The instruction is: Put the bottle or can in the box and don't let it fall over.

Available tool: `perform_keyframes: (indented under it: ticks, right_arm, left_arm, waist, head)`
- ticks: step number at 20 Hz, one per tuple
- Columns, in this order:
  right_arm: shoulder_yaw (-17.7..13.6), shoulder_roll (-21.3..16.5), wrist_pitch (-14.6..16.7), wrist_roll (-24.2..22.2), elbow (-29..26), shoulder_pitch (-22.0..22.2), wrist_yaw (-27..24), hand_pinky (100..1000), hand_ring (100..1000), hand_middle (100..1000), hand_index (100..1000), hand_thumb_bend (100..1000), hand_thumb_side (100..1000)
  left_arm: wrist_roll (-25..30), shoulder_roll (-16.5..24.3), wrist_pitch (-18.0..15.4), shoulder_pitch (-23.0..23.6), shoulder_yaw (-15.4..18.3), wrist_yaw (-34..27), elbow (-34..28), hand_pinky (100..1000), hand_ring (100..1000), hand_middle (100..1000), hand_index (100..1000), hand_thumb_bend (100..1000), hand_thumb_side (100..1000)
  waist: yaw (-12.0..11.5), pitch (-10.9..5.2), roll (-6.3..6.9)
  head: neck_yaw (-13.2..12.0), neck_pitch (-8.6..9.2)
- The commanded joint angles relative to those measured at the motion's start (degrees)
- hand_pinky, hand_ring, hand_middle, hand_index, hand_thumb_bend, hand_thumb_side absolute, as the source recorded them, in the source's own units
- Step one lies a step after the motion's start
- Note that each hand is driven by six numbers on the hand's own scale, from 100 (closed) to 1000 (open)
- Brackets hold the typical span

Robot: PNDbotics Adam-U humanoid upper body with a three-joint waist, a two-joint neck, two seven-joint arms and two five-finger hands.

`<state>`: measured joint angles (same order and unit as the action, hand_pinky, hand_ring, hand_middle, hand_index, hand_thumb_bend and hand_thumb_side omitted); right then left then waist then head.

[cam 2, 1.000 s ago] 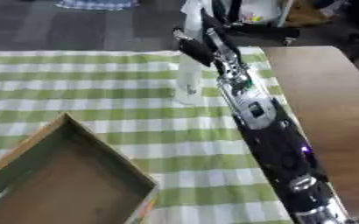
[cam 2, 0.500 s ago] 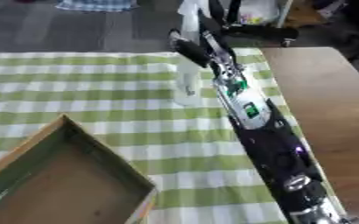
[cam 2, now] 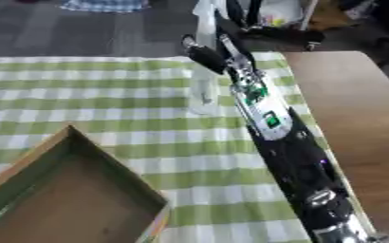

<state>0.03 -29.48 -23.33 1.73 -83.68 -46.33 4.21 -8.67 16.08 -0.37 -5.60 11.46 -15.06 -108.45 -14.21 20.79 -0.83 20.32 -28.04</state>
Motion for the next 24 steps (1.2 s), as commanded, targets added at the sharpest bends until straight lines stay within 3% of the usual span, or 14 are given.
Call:
perform_keyframes:
  ticks: [1,24]
  right_arm:
    - [-0.46,-1.38,0.06,0.09,-0.51,-0.59,-0.25,960,1000,1000,998,100,525]
    - [-0.62,-0.89,-0.04,0.58,1.42,-2.11,0.60,961,1000,1000,989,100,584]
  left_arm:
    - [0.26,0.88,-0.05,-0.25,0.08,0.33,-0.61,1000,651,819,799,179,864]
    - [0.83,0.89,-0.03,-0.25,-0.02,0.40,-0.60,1000,654,821,799,179,864]
  waist:
    - [-0.13,-0.94,0.16]
    - [-0.28,-0.91,0.34]
  head:
    - [-0.04,0.53]
    - [0.29,1.24]
